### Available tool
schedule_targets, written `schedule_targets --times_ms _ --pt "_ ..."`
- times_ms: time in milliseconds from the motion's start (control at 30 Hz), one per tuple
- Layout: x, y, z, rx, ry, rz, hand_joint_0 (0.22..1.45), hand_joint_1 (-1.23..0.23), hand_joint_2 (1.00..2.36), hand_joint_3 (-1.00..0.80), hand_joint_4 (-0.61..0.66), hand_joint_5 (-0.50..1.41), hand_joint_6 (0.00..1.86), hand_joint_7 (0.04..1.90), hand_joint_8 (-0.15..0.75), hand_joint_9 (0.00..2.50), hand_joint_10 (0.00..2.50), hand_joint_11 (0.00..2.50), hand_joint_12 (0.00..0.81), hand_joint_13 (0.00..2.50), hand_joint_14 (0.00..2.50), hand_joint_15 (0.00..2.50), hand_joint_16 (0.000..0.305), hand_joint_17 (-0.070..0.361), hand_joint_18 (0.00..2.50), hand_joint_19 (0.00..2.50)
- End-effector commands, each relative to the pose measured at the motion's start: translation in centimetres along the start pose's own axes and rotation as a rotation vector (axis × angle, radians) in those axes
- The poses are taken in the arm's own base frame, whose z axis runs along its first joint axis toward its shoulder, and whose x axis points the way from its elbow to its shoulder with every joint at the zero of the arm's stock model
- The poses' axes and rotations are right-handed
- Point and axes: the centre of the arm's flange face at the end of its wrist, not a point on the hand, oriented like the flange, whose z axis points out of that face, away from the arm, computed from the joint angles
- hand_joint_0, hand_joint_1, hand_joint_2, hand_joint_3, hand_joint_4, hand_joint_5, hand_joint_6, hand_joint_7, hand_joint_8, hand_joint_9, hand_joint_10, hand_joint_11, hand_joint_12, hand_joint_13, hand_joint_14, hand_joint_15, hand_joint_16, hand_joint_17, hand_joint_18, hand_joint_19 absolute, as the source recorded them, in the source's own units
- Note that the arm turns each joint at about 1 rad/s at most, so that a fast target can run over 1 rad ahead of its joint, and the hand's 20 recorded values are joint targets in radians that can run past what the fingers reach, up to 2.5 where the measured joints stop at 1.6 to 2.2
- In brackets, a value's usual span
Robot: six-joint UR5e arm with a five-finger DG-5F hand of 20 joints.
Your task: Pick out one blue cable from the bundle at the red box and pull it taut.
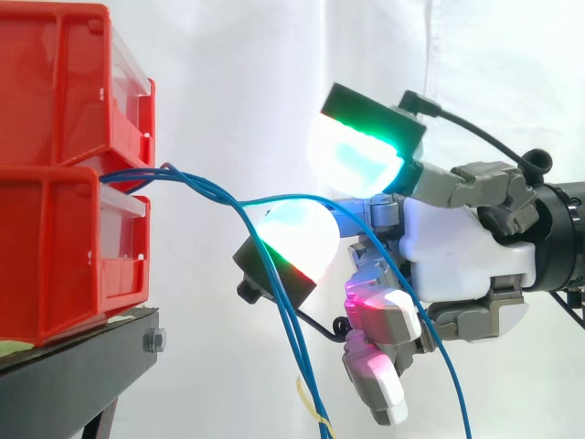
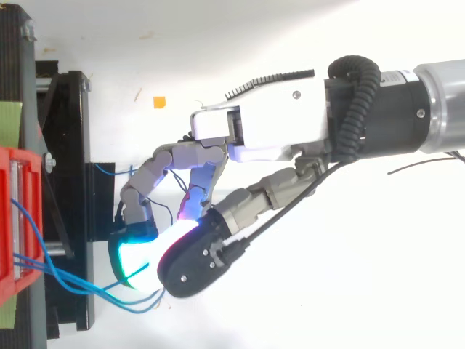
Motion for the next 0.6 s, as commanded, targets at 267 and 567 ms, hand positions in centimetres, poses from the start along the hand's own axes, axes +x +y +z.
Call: schedule_targets --times_ms 267,567 --pt "-0.1 -0.04 -0.04 0.002 -0.002 0.0 0.61 -0.56 1.0 -0.46 -0.01 -0.12 0.82 0.91 0.28 1.16 0.02 0.74 0.375 1.02 0.02 0.6 0.05 0.112 0.85 0.64" --pt "-0.1 0.05 -0.09 0.003 -0.002 0.0 0.54 -0.32 1.0 -0.5 0.0 -0.12 0.82 0.89 0.295 1.17 0.02 0.73 0.388 1.02 0.02 0.6 0.053 0.12 0.84 0.67"
